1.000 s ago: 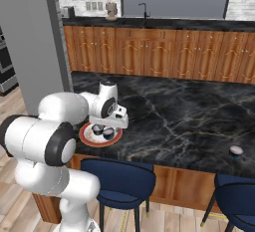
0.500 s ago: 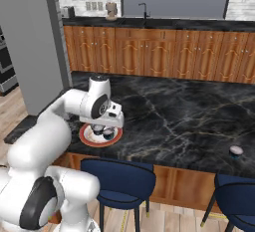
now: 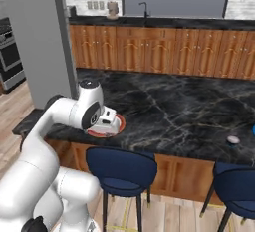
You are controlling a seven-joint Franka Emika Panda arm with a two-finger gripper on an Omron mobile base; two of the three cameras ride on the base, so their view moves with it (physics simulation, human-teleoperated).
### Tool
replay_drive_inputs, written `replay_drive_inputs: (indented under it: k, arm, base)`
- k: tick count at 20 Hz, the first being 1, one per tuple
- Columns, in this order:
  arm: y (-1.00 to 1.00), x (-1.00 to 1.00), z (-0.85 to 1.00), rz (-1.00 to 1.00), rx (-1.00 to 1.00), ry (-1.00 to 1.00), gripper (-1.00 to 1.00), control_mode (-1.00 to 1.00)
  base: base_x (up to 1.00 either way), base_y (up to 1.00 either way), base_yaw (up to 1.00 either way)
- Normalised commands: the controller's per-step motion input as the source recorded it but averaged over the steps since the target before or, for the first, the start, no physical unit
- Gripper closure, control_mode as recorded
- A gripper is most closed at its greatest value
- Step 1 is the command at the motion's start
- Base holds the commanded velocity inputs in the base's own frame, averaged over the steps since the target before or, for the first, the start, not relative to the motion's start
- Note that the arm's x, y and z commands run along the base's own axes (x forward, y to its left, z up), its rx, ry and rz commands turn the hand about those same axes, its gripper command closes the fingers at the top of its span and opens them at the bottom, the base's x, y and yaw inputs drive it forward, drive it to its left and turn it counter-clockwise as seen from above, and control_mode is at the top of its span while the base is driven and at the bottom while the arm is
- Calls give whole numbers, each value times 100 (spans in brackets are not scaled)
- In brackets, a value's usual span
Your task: Place two yogurt containers on each plate.
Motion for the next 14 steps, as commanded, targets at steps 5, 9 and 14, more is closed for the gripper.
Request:
replay_drive_inputs:
  k: [5, 9, 14]
  arm:
    - [0, 0, 0, 0, 0, 0, -100, 100]
    - [0, 0, 0, 0, 0, 0, -100, 100]
    - [0, 0, 0, 0, 0, 0, -100, 100]
  base:
    - [-49, -53, 0]
    - [-14, -87, 0]
    - [-13, -100, 0]
